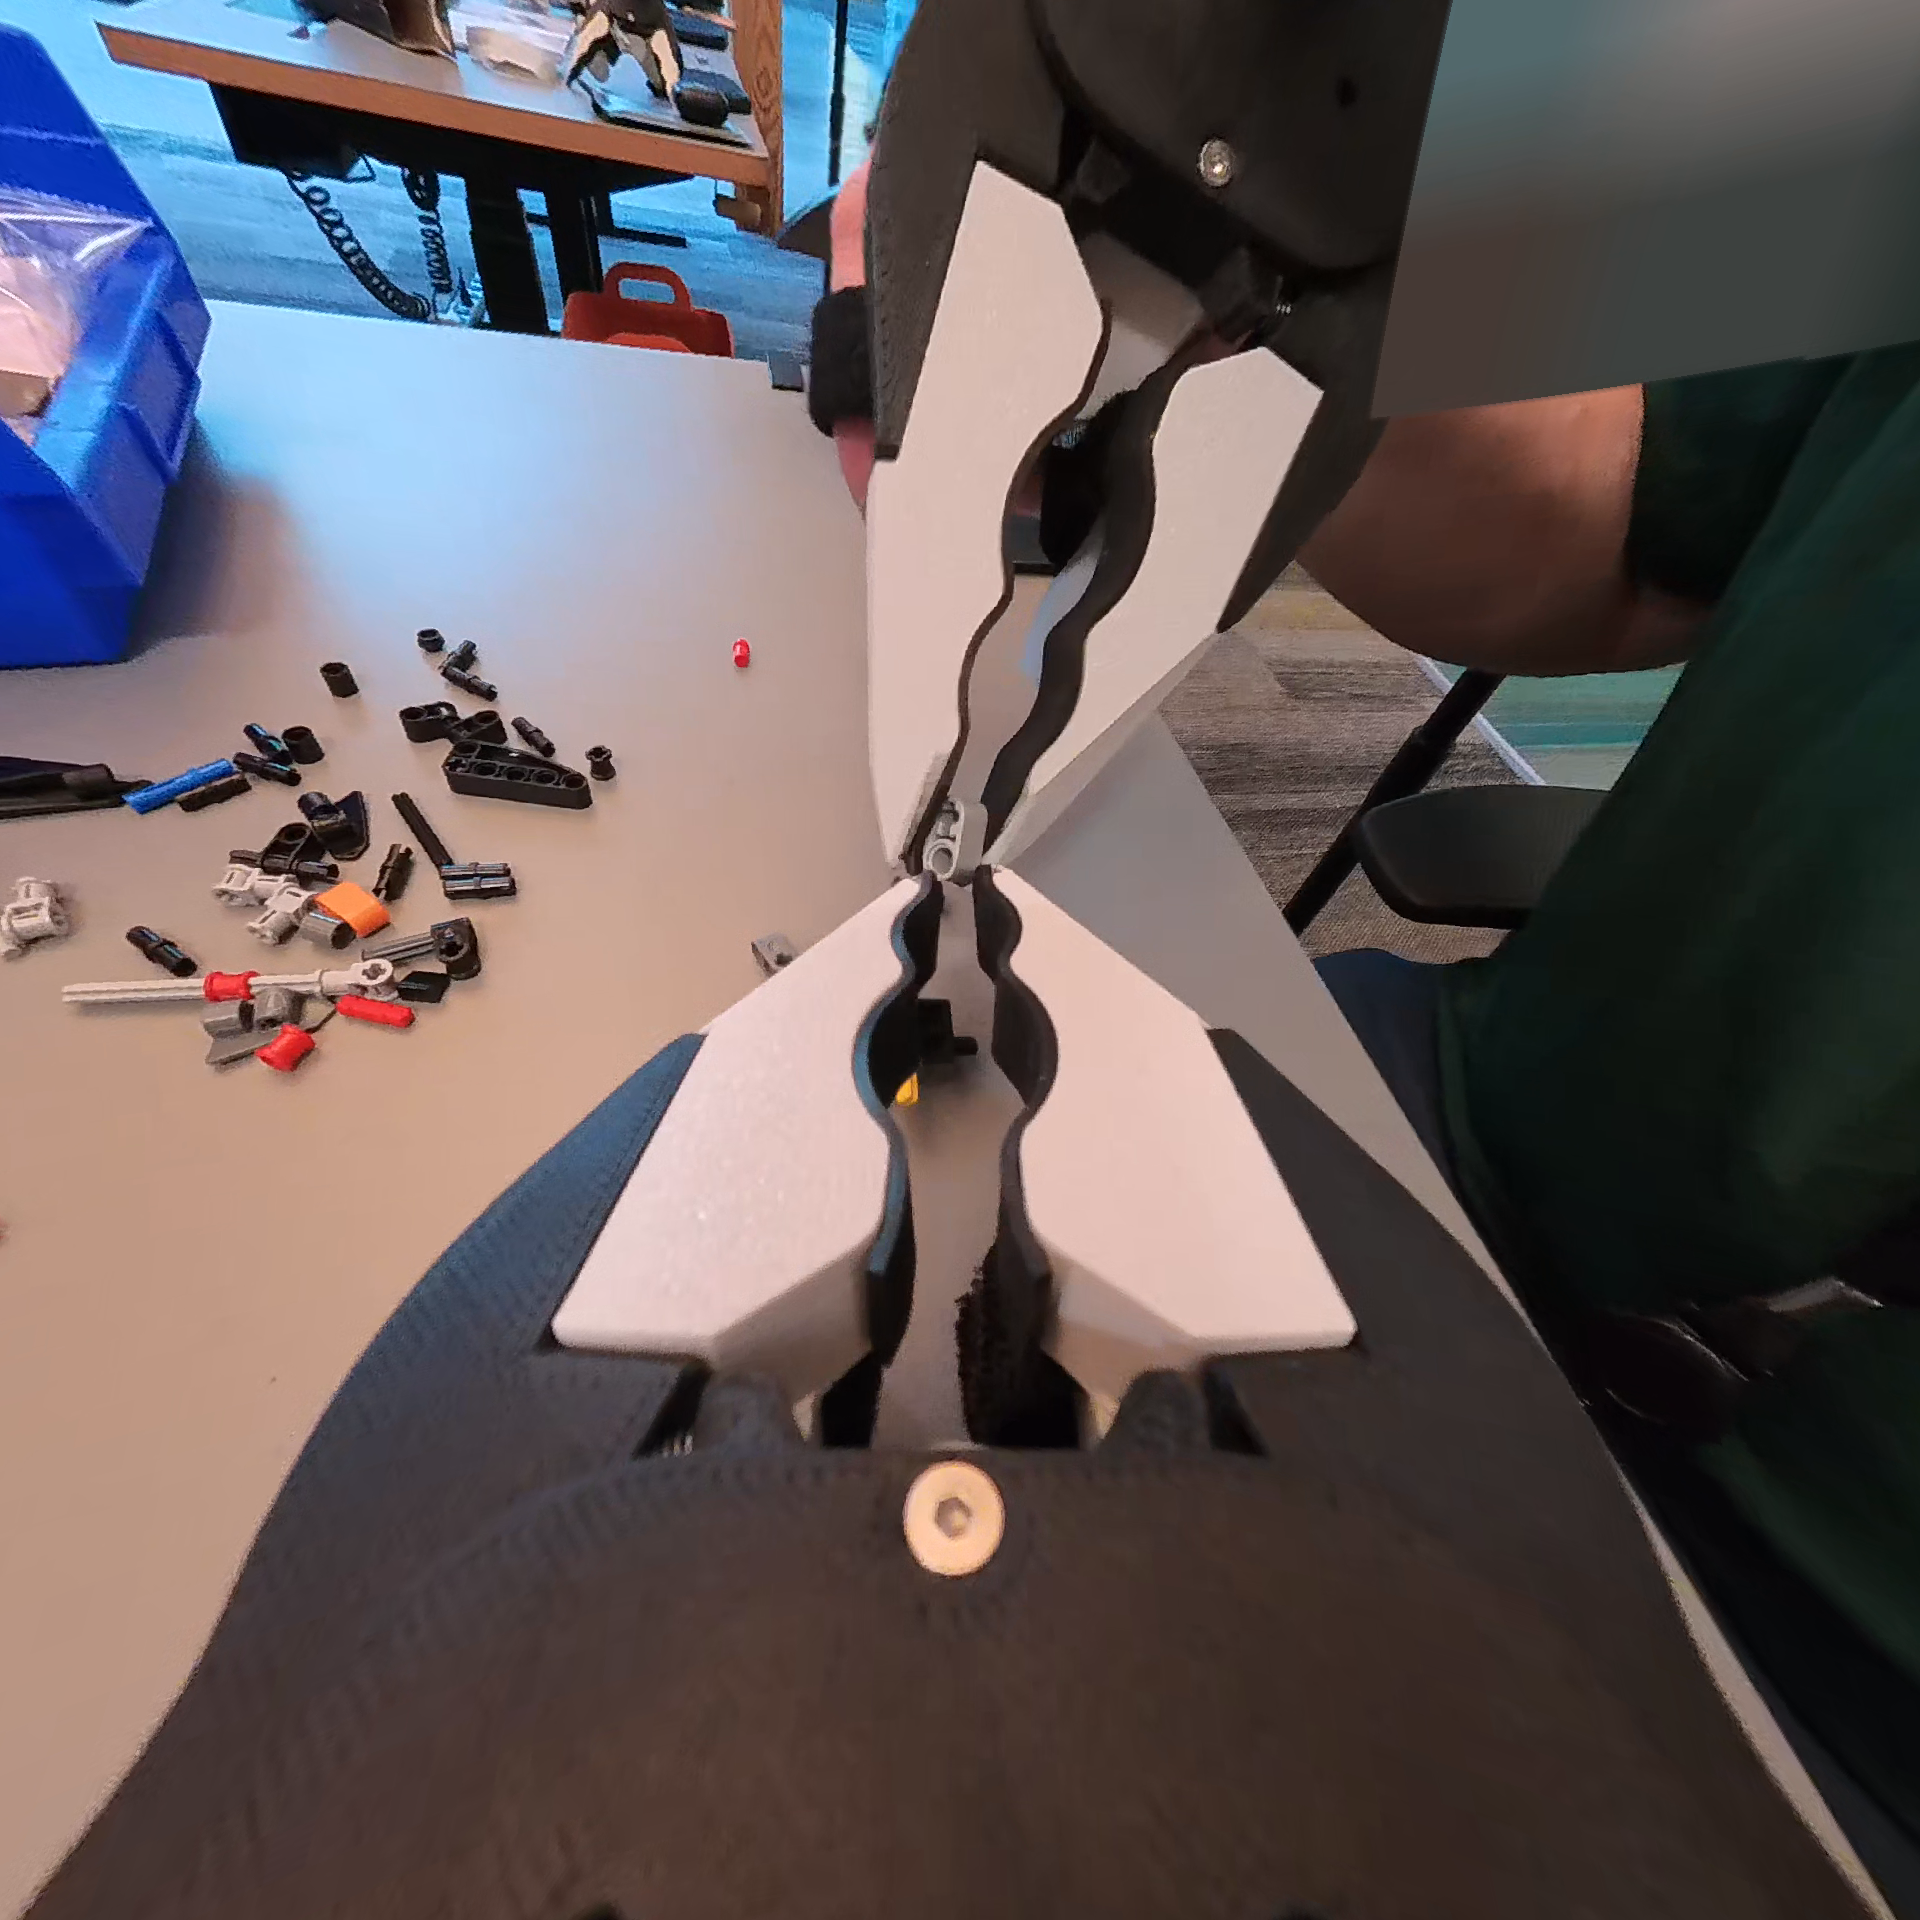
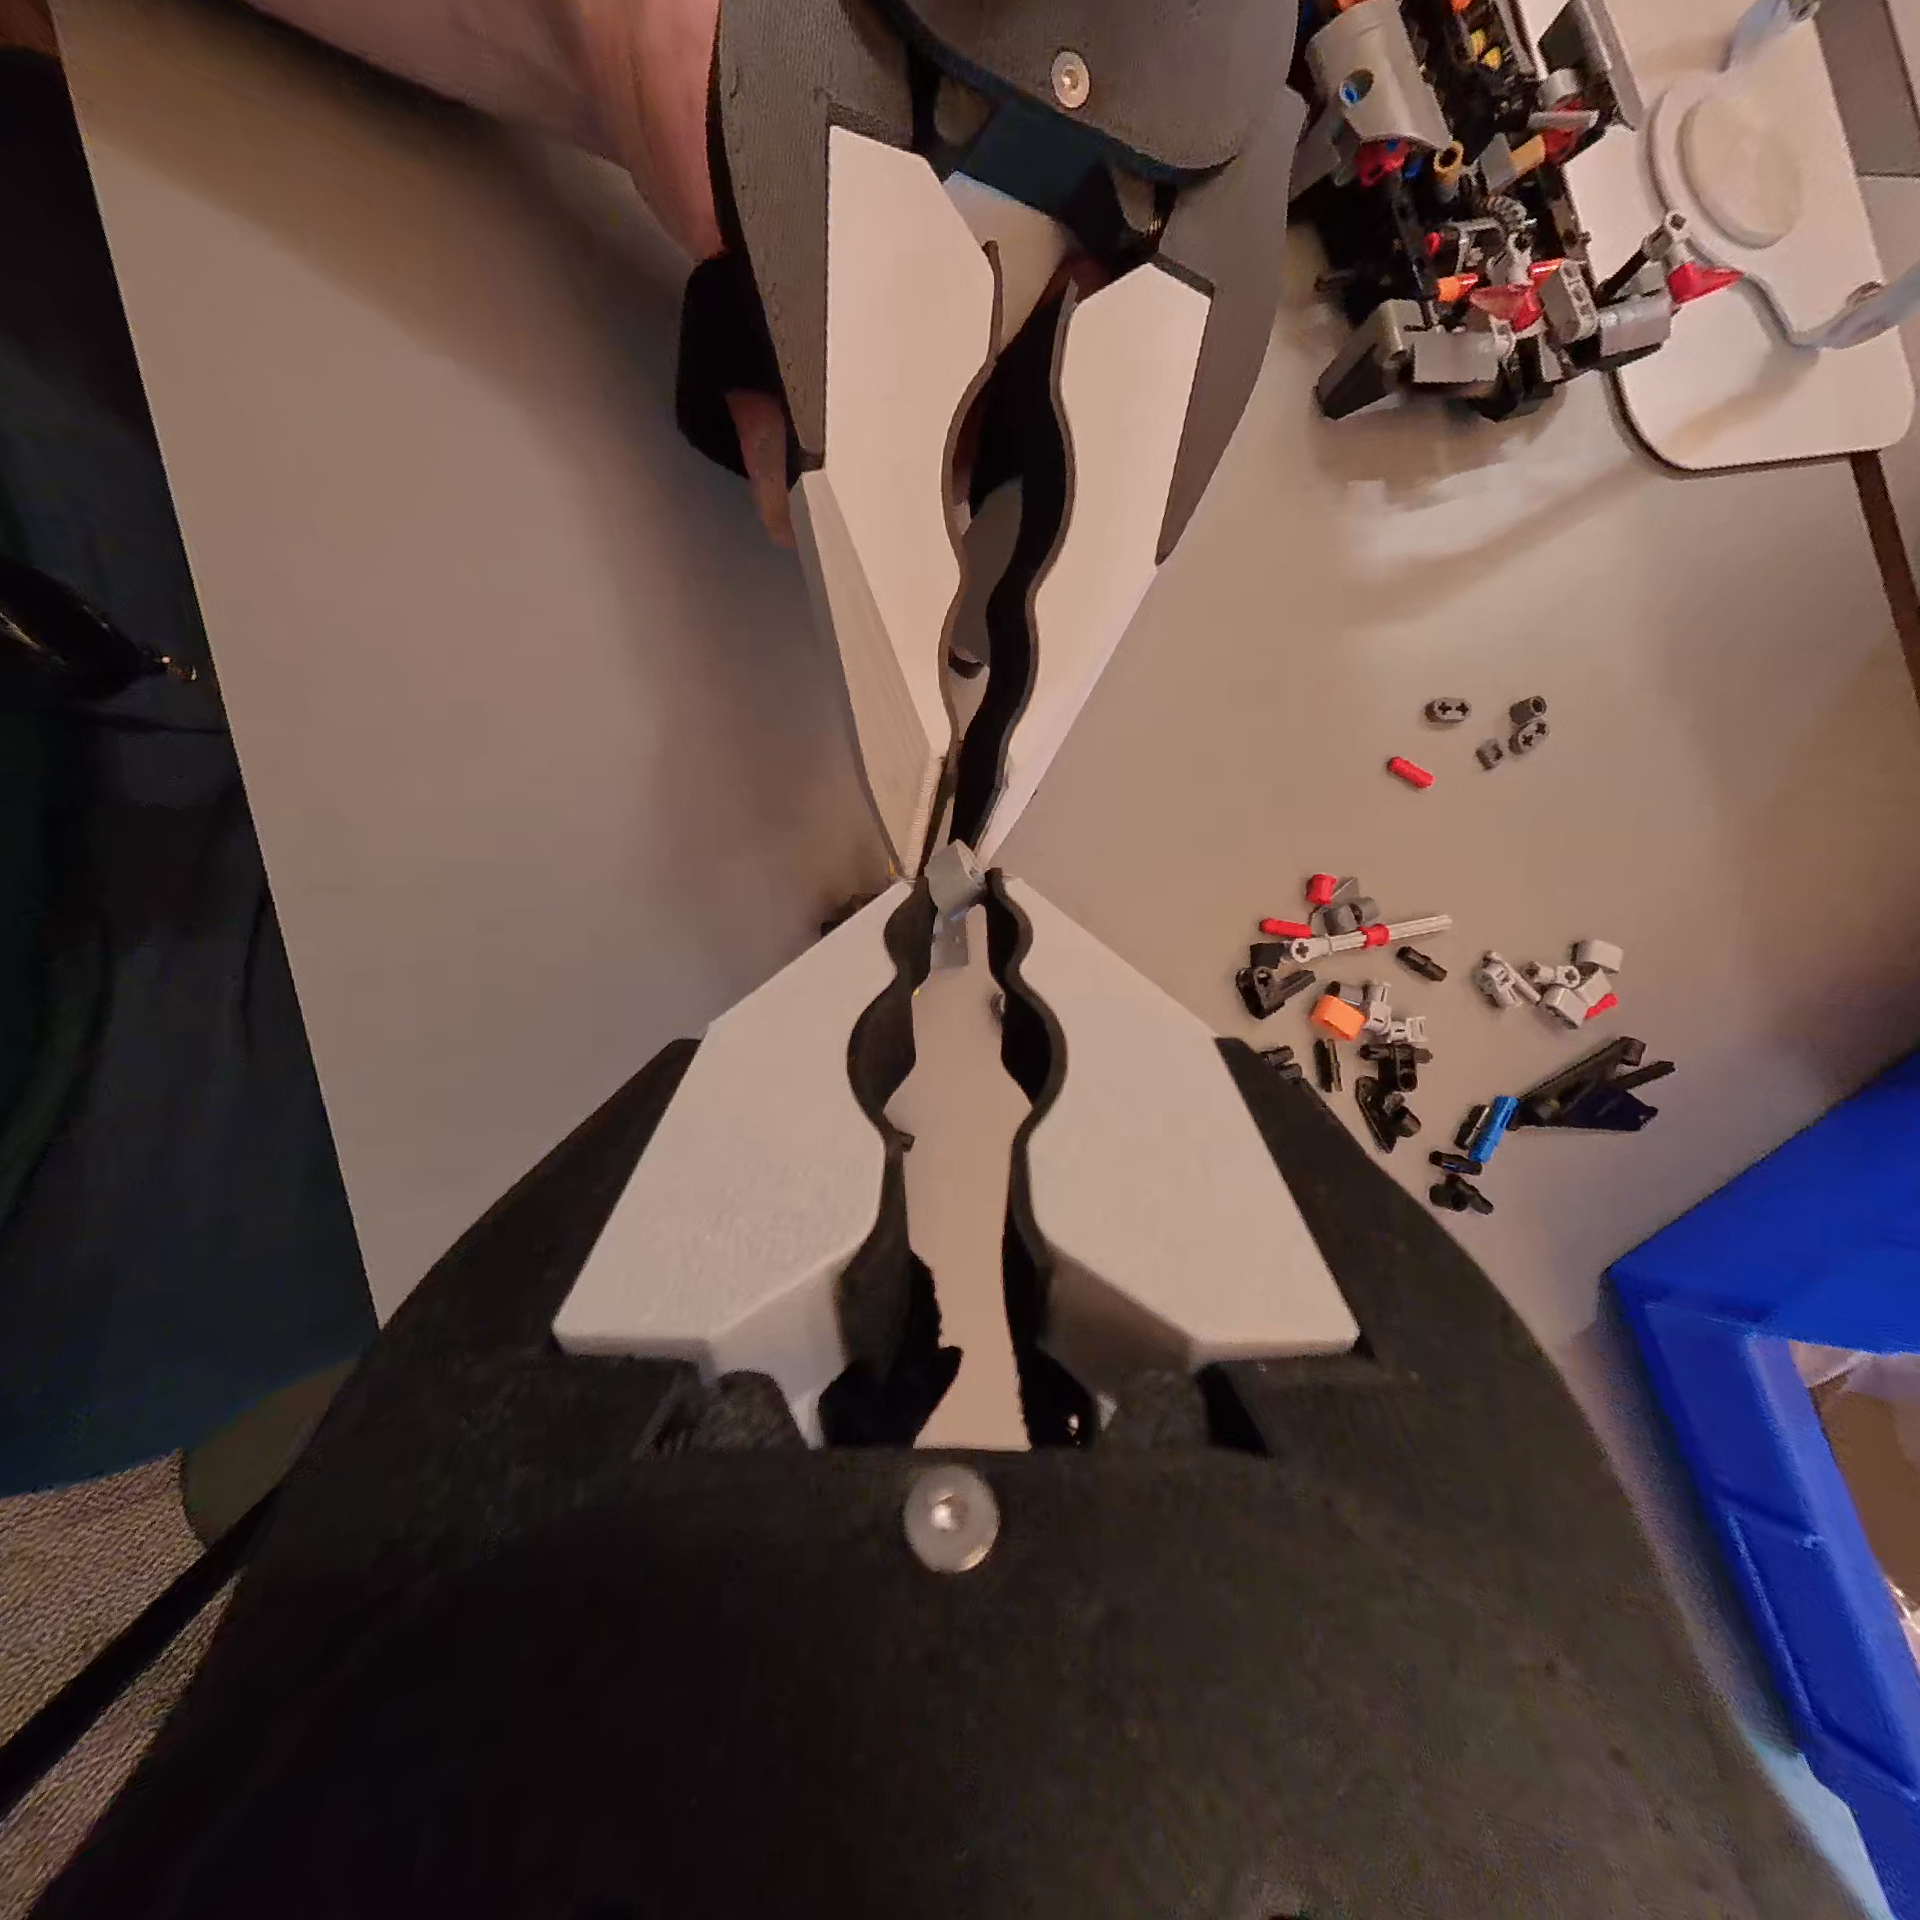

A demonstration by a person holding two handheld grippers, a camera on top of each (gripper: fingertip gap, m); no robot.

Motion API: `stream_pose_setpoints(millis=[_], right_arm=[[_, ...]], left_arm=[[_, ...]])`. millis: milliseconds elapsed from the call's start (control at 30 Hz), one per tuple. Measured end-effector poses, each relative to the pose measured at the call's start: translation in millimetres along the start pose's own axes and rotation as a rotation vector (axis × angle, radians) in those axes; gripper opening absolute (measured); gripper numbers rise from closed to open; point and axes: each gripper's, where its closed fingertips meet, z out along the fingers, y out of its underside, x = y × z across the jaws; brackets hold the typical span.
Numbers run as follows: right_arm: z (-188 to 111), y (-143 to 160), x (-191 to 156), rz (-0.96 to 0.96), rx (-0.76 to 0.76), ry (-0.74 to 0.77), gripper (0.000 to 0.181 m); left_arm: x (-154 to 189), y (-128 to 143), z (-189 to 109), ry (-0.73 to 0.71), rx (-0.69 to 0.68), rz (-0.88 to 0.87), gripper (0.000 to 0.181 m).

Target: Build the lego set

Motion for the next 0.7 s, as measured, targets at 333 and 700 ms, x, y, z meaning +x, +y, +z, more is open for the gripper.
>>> stream_pose_setpoints(millis=[333, 700], right_arm=[[0, -3, 6, 0.047, 0.073, 0.023, 0.008], [-3, -11, 15, -0.062, 0.100, 0.204, 0.008]], left_arm=[[-3, -3, -3, 0.006, 0.038, -0.024, 0.000], [-10, -17, -11, 0.050, 0.154, -0.175, 0.016]])
